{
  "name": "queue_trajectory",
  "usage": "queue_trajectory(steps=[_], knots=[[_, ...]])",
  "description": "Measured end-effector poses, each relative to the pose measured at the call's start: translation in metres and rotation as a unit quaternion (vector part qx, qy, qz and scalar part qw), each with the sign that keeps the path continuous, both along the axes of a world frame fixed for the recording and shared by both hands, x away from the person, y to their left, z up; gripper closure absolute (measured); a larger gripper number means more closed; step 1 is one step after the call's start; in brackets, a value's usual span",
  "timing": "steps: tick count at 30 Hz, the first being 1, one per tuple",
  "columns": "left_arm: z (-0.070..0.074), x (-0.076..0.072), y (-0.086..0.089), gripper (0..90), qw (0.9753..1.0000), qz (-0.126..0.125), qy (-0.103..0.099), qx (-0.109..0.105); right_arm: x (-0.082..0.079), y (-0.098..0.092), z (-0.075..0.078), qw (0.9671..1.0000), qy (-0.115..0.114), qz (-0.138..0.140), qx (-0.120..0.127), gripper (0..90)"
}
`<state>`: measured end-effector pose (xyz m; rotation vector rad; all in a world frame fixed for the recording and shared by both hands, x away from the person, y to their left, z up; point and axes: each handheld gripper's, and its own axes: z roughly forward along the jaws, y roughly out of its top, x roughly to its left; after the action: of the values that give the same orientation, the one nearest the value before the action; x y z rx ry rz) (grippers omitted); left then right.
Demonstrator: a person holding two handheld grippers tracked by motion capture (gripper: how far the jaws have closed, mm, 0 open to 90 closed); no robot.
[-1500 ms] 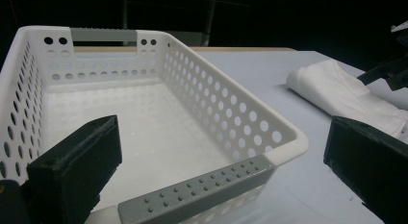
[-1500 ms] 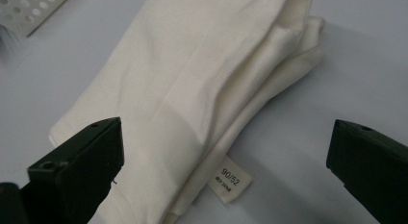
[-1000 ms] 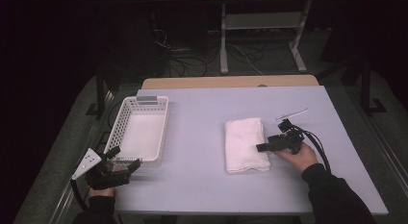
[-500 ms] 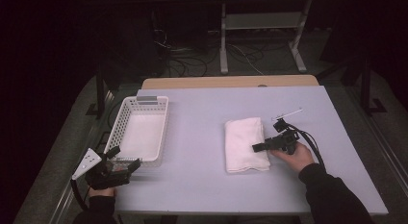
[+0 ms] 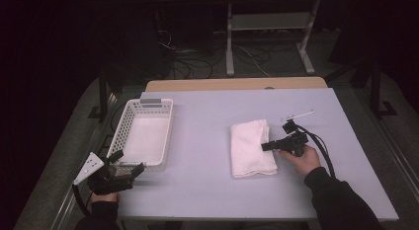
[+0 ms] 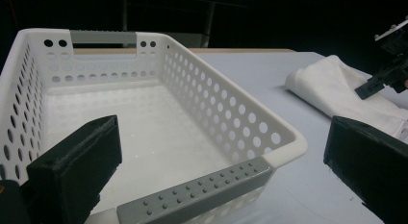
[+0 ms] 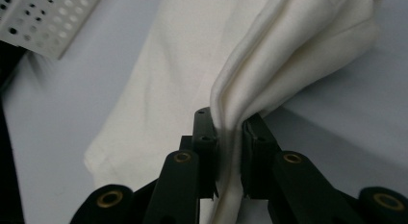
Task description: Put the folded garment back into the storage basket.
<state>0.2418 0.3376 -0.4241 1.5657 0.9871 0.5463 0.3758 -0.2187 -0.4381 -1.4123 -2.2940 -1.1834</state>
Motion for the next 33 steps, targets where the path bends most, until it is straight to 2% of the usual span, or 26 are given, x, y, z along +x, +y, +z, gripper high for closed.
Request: queue_trajectory(steps=[5, 11, 23, 25, 28, 29, 33], knots=[[0.0, 0.0, 0.001, 0.0, 1.0, 0.001, -0.001, -0.003, -0.005, -0.004, 0.006, 0.9993, -0.008, 0.003, 0.036, 78.0], [0.0, 0.0, 0.0, 0.0, 1.0, 0.0, -0.001, -0.002, -0.011, -0.003, 0.015, 0.9983, -0.025, 0.009, 0.052, 78.0], [0.0, 0.0, 0.001, 0.0, 1.0, 0.001, -0.001, -0.002, -0.018, -0.002, 0.028, 0.9968, -0.047, 0.015, 0.063, 78.0], [0.0, 0.0, 0.001, 0.0, 1.0, 0.0, -0.001, -0.002, -0.019, -0.002, 0.031, 0.996, -0.06, 0.019, 0.064, 78.0], [0.0, 0.0, 0.0, 0.0, 1.0, 0.0, -0.001, -0.002, -0.02, -0.003, 0.034, 0.9956, -0.064, 0.019, 0.066, 78.0], [0.0, 0.0, 0.0, 0.0, 1.0, 0.0, -0.001, -0.002, -0.02, -0.002, 0.037, 0.9958, -0.068, 0.019, 0.057, 78.0], [0.0, 0.0, 0.0, 0.0, 1.0, 0.0, -0.001, -0.002, -0.022, -0.002, 0.04, 0.9955, -0.074, 0.02, 0.054, 78.0]])
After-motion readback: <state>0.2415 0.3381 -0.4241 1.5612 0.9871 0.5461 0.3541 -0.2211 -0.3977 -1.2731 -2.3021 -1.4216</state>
